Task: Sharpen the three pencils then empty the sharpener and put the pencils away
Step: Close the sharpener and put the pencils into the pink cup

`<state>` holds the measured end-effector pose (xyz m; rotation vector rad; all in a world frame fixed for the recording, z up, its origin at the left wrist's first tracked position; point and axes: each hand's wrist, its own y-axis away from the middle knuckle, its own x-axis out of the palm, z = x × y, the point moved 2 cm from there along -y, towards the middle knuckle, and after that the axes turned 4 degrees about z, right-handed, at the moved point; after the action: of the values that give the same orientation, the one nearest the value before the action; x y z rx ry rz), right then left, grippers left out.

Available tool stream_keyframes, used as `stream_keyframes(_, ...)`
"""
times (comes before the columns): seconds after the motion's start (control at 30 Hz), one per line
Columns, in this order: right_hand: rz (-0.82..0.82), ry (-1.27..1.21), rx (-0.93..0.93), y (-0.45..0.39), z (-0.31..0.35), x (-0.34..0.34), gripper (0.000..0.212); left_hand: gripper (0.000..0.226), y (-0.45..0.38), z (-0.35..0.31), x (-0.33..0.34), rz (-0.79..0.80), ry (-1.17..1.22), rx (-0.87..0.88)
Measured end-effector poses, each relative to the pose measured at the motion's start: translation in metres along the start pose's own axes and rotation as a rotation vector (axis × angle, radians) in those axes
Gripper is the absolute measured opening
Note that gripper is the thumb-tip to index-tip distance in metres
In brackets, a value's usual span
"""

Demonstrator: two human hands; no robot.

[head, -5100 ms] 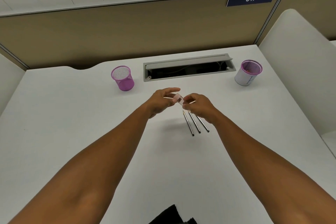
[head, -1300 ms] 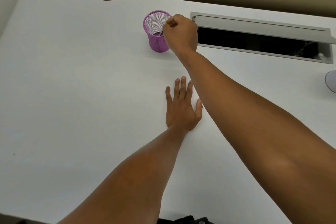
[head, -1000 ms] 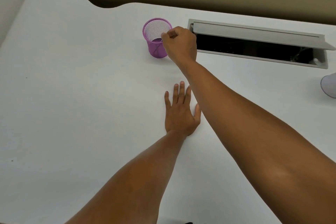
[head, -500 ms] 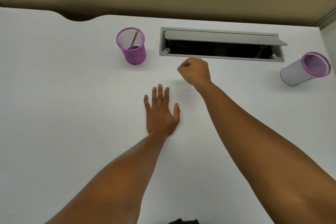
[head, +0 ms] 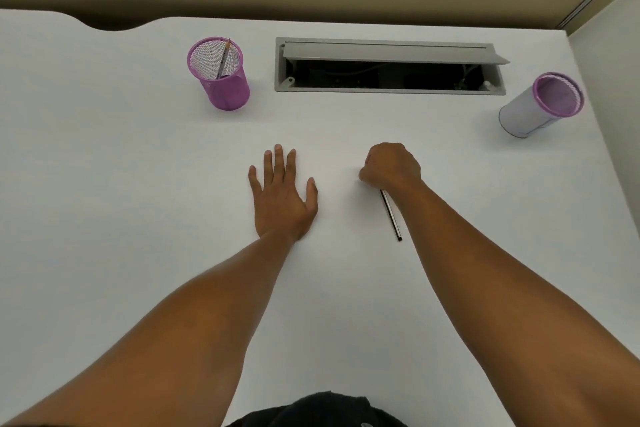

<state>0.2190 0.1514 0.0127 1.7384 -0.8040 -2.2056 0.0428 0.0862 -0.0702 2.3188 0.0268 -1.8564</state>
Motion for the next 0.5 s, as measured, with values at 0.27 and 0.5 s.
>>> stream_keyframes(0.27, -0.011, 0.171, -0.048, 0.015, -0.018, 0.006, 0.014, 0.068, 0.0, -0.001, 0.002, 0.002, 0.007, -0.001)
stream_keyframes(0.5, -0.001, 0.179, -0.059, 0.016, -0.016, 0.01, 0.008, 0.068, 0.0, -0.001, 0.001, 0.004, 0.009, -0.001)
